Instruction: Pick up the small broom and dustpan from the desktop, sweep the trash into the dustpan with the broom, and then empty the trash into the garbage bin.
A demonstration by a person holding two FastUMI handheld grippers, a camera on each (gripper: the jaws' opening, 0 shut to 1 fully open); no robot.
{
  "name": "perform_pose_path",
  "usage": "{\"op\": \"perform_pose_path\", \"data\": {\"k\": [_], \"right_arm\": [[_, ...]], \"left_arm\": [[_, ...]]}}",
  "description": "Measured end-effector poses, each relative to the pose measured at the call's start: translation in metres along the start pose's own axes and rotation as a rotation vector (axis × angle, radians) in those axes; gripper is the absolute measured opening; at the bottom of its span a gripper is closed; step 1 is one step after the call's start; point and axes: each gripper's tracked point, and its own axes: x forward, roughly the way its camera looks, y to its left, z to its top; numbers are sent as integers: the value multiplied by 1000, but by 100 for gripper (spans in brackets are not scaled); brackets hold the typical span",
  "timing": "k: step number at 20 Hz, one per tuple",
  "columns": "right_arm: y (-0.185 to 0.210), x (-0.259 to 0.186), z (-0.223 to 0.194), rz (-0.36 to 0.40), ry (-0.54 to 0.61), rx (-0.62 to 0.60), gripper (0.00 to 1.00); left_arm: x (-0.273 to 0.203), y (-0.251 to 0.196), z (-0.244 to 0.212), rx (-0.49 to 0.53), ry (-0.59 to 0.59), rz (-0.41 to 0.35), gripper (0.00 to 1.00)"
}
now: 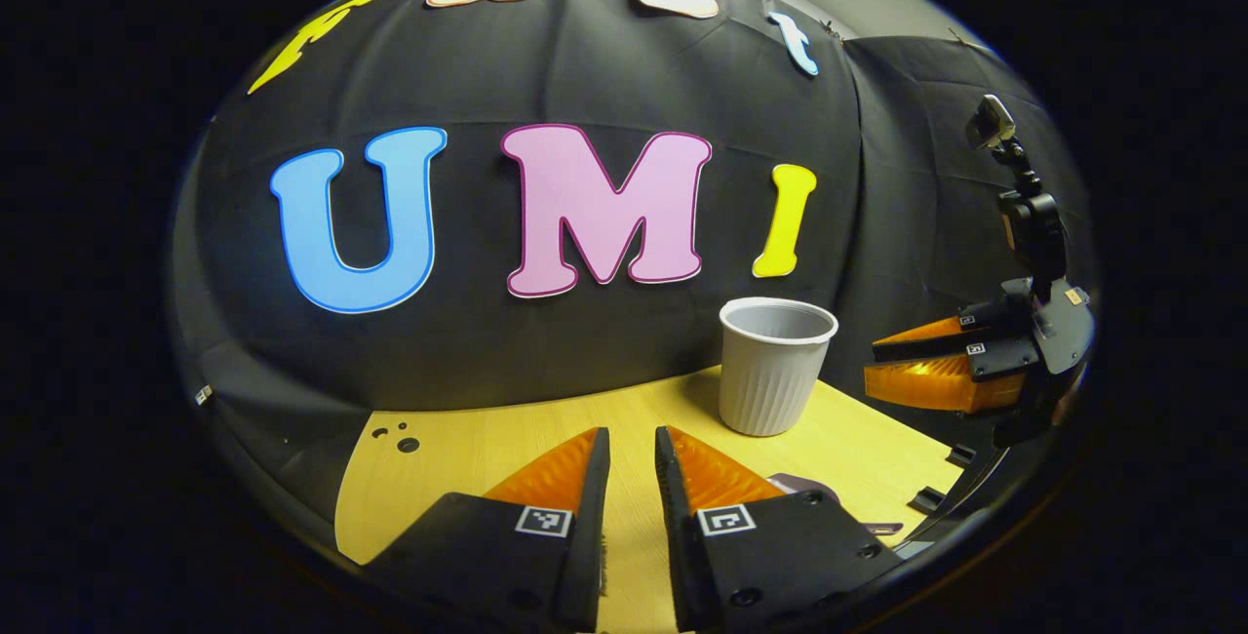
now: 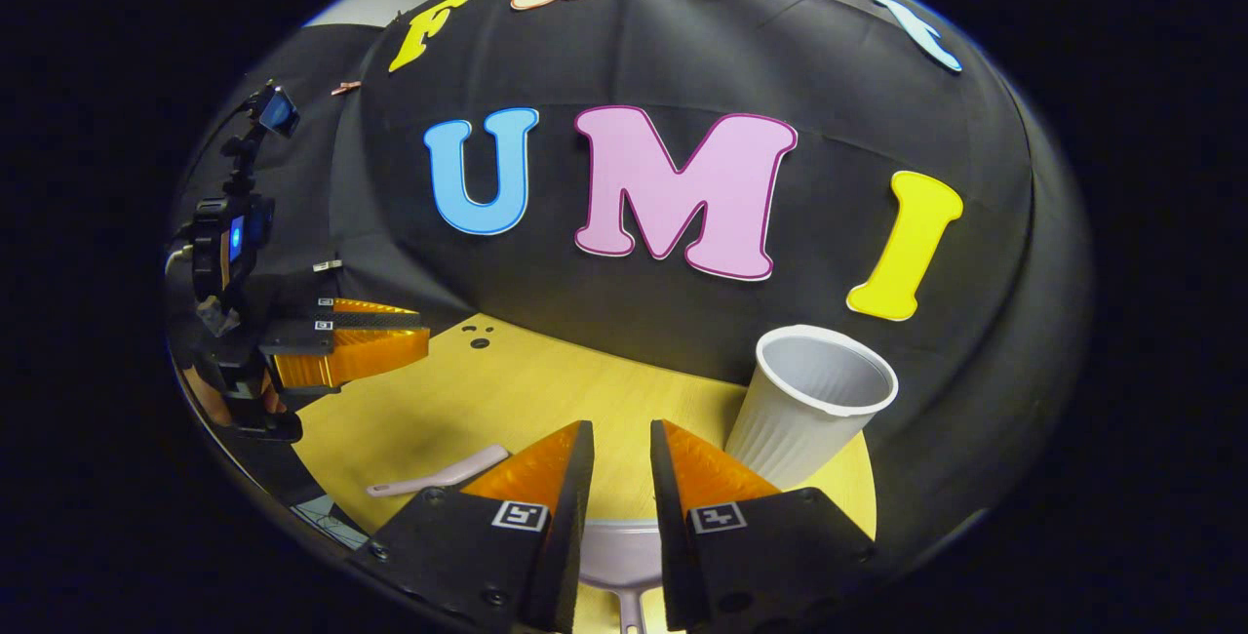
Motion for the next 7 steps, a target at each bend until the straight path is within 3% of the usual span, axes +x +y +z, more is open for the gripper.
{"op": "perform_pose_path", "data": {"k": [7], "right_arm": [[14, 5, 5, -1, 1, -6, 38]], "left_arm": [[-8, 11, 0, 14, 1, -5, 33]]}}
